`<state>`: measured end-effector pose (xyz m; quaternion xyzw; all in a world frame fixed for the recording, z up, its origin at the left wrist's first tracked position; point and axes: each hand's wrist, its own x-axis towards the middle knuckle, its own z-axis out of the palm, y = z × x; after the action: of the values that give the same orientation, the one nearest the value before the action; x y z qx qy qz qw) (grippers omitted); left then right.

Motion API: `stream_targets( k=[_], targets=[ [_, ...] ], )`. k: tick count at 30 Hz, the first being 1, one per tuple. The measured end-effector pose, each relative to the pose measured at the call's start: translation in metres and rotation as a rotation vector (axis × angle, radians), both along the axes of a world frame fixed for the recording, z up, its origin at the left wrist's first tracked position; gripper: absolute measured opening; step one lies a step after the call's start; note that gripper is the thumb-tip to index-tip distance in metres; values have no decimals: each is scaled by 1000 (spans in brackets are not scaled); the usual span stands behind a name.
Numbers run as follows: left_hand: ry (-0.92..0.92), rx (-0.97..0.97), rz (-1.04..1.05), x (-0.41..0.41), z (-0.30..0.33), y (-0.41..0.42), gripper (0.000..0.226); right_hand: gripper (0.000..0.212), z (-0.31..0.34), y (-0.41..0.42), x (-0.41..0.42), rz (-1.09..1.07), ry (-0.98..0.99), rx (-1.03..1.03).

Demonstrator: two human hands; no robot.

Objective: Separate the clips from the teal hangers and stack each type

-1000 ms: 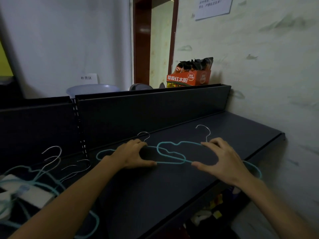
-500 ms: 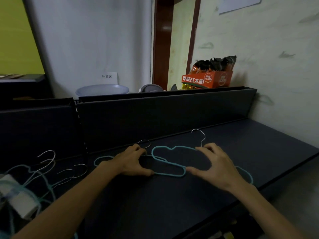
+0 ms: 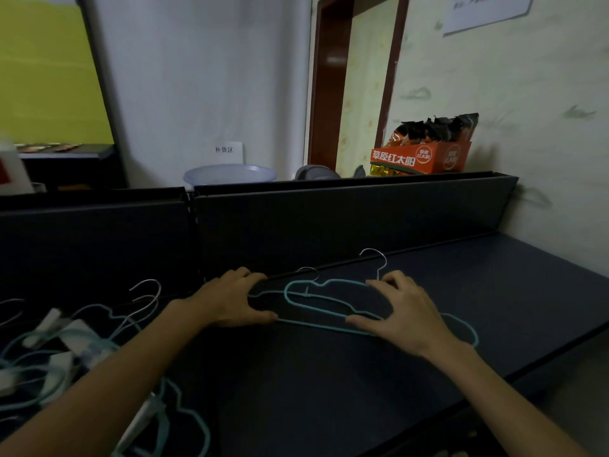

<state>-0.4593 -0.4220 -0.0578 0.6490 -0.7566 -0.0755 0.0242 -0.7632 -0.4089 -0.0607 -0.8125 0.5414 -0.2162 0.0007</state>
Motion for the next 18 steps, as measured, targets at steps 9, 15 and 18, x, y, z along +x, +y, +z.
stream_targets(
  k=[9, 15, 18],
  targets=[
    [161, 3, -36, 63, 8, 18, 97, 97, -10, -4, 74, -46, 96, 53],
    [201, -142, -133, 71, 11, 23, 75, 96, -15, -15, 100, -77, 146, 79],
    [134, -188, -135, 77, 12, 24, 67, 102, -19, -21, 108, -70, 173, 113]
  ],
)
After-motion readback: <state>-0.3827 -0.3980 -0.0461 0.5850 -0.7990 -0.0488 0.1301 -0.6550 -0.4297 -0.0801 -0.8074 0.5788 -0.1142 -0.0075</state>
